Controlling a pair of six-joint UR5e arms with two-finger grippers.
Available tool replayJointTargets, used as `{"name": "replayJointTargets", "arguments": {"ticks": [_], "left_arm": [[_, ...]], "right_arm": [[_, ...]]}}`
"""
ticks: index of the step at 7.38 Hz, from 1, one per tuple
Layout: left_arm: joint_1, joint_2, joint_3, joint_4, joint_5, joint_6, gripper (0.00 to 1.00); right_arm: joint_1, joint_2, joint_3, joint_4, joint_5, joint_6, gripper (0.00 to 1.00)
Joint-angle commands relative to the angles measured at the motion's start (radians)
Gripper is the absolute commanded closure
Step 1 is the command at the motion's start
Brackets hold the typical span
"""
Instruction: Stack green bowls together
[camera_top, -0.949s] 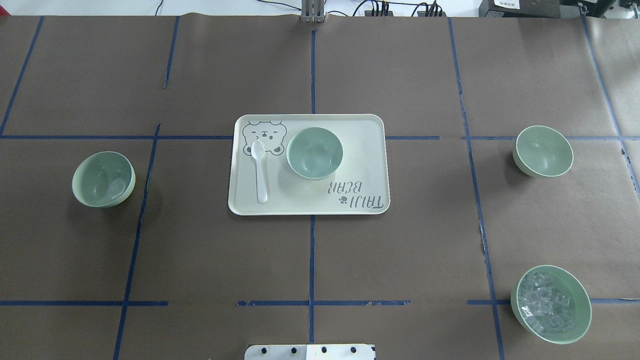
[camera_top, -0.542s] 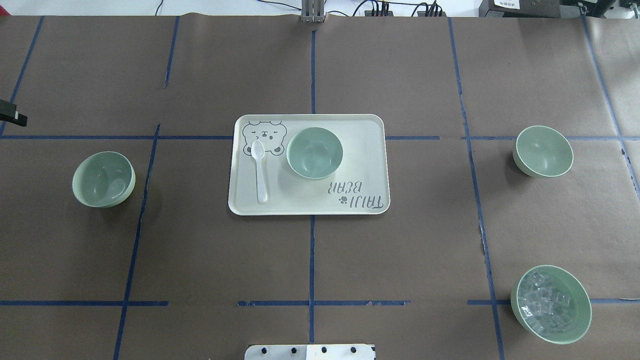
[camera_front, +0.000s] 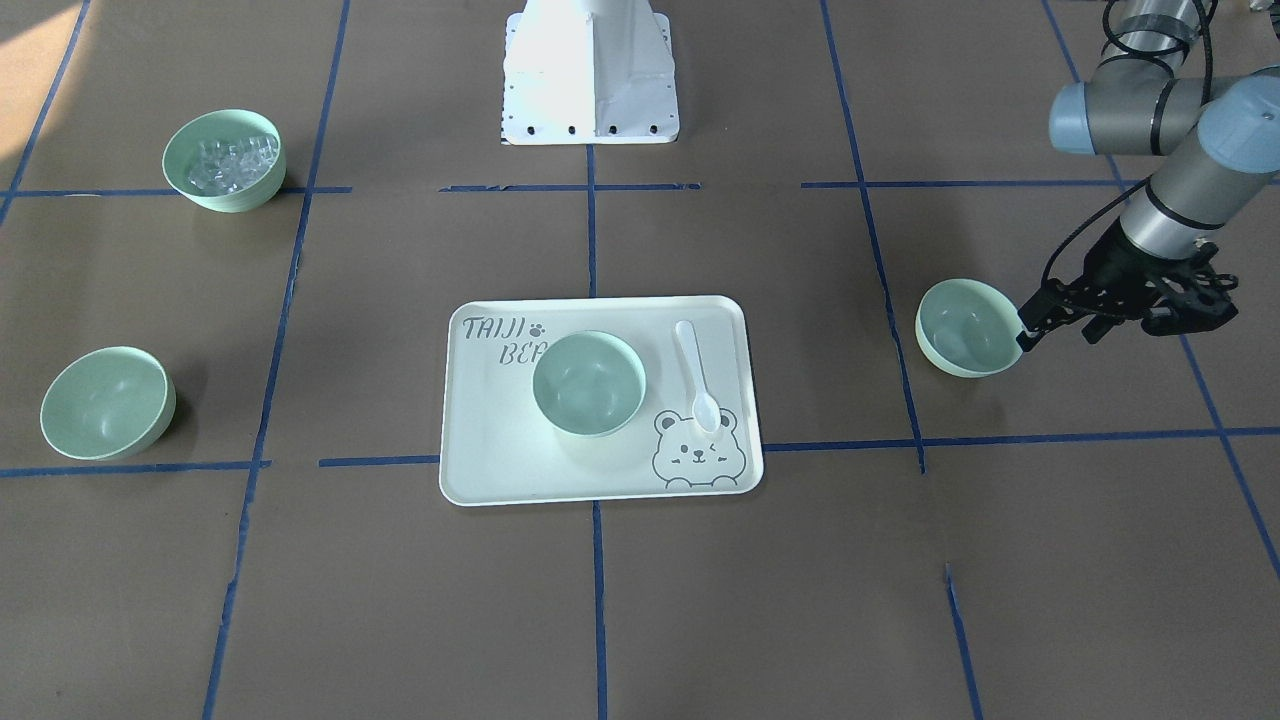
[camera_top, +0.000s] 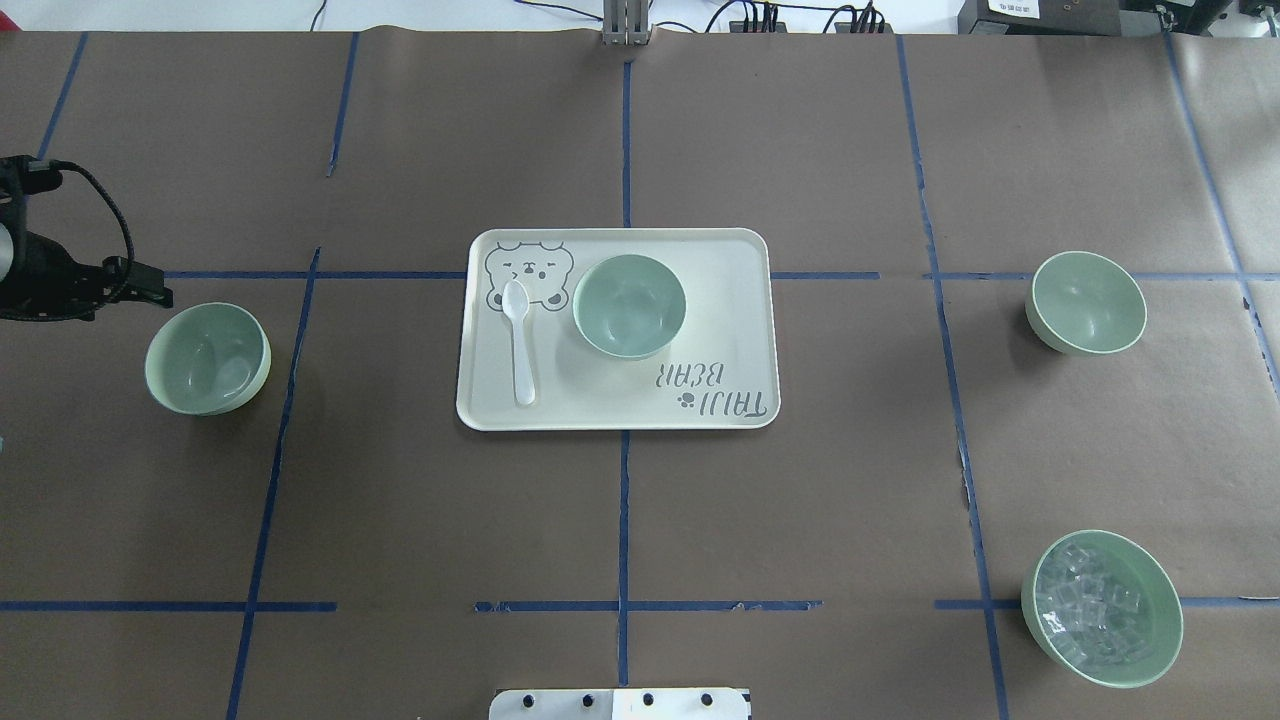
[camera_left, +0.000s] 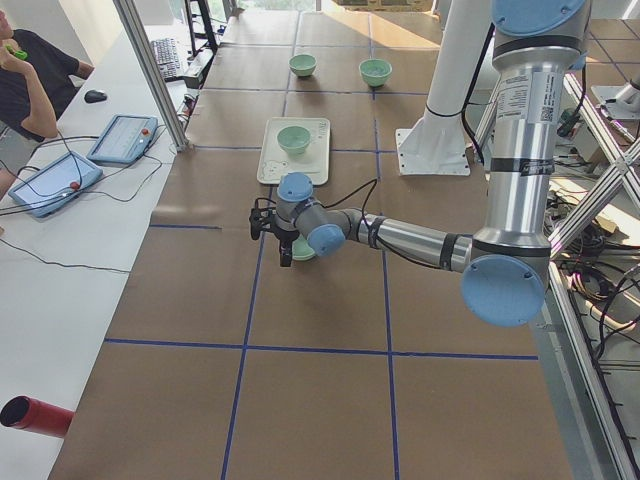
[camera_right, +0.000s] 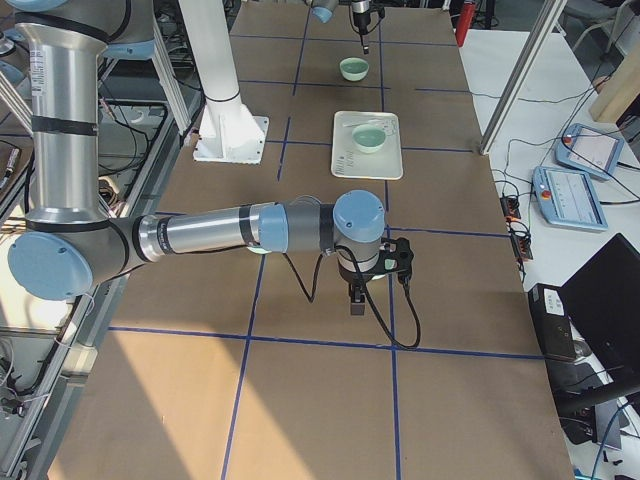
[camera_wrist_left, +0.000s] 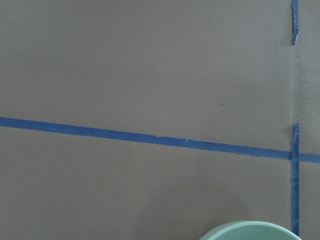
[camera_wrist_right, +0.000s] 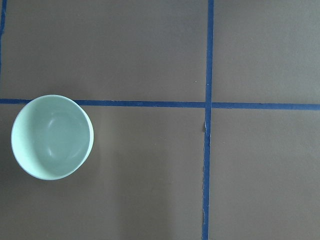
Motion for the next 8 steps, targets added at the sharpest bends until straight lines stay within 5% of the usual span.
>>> {"name": "replayJointTargets", "arguments": {"ticks": [1,4,5,8], "left_arm": [[0.09,0.004,0.006,-0.001,0.048,-0.056,0.06],[0.121,0.039,0.008,-0.003,0.048,-0.054,0.14],[0.121,0.044,0.008,-0.003,0.048,-0.054,0.23],[0.123,0.046,-0.003,-0.001,0.039,-0.06,0.93]], "right_arm": [[-0.002,0.001,0.0,0.0,0.001,0.001,0.0],[0.0,-0.001,0.002,-0.002,0.008,0.001,0.0],[0.0,-0.001,0.002,0.0,0.008,0.001,0.0],[-0.002,-0.001,0.0,-0.002,0.008,0.001,0.0]]}}
